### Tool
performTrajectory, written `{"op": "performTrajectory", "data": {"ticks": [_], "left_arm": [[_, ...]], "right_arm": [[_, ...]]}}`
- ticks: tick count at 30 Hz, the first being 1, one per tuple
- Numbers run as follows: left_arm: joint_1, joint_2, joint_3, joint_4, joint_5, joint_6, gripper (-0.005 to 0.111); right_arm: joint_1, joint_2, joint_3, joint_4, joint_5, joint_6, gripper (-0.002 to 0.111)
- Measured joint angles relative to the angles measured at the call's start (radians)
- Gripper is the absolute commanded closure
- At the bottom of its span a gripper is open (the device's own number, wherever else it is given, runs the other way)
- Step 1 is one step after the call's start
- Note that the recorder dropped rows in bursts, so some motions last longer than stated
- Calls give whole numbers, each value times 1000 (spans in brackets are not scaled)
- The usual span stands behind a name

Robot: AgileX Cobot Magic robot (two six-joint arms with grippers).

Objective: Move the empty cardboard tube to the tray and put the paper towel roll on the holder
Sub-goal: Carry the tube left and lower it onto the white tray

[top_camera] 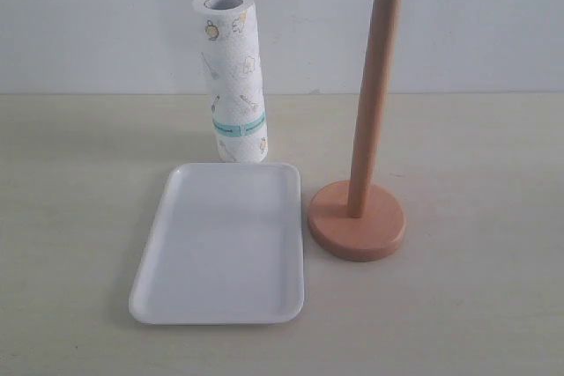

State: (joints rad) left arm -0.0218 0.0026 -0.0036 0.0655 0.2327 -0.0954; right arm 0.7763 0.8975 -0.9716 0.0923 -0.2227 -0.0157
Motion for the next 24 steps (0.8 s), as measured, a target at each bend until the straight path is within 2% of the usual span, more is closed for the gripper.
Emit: {"op": "performTrajectory", "data": {"ticks": [4,10,24], "left_arm": [[0,0,0,0,0,0,103],[0,0,0,0,0,0,103],[0,0,0,0,0,0,103]], "right_arm": [[104,15,-66,0,115,71,107],[225,101,-114,0,189,133,107],[241,454,-114,11,328,181,107]]}}
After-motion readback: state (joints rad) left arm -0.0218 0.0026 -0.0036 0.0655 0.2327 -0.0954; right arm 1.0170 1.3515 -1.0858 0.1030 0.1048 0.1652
